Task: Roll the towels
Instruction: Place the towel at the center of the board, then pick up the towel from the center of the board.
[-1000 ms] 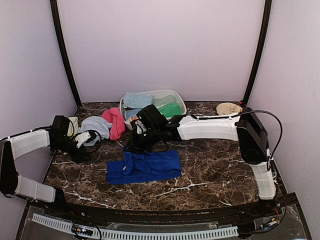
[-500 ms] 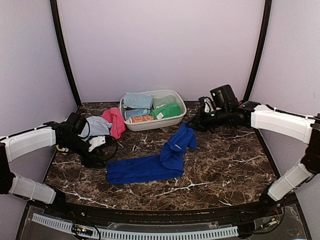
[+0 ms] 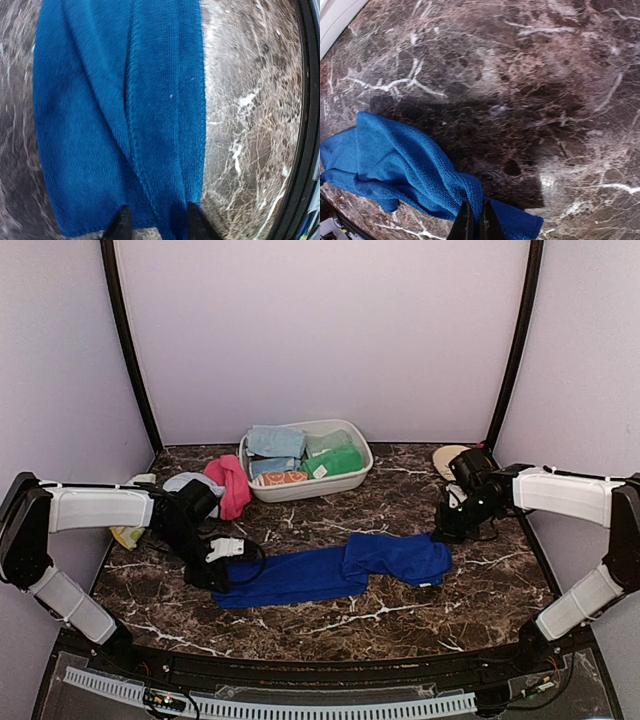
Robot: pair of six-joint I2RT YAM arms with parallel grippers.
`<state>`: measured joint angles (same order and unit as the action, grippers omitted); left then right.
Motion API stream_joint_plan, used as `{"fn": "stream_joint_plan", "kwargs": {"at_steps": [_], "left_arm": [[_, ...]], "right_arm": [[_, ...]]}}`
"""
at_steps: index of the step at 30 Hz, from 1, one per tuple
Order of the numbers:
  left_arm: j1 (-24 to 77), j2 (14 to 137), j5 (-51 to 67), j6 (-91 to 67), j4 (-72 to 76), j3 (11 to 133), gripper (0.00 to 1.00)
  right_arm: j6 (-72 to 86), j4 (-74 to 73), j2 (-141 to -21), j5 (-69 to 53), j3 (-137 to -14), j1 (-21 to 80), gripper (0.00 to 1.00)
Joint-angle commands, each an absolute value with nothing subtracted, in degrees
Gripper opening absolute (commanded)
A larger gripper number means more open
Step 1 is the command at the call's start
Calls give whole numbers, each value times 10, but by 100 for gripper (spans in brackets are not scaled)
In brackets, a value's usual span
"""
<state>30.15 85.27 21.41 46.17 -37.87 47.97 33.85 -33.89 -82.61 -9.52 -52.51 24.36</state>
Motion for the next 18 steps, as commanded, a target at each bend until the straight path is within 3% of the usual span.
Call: {"fn": "stream_joint_plan", "kwargs": {"at_steps": [1, 3, 5, 7, 11, 18], "left_arm": [[303, 835, 208, 460, -412, 482, 22], [304, 831, 202, 454, -412, 480, 1], [304, 826, 193, 448, -410, 478, 0], [304, 814, 164, 436, -393, 477, 0], [295, 786, 2, 420, -312, 464, 0], [165, 752, -55, 486, -309, 463, 0]], "right_arm": [[279, -371, -843, -34, -546, 234, 12], [266, -375, -848, -23, -556, 234, 22], [258, -377, -836, -8, -566, 235, 29], [252, -385, -810, 15, -571, 238, 30], [238, -428, -770, 91, -576, 293, 33], [230, -425, -748, 97, -521, 443, 39]]}}
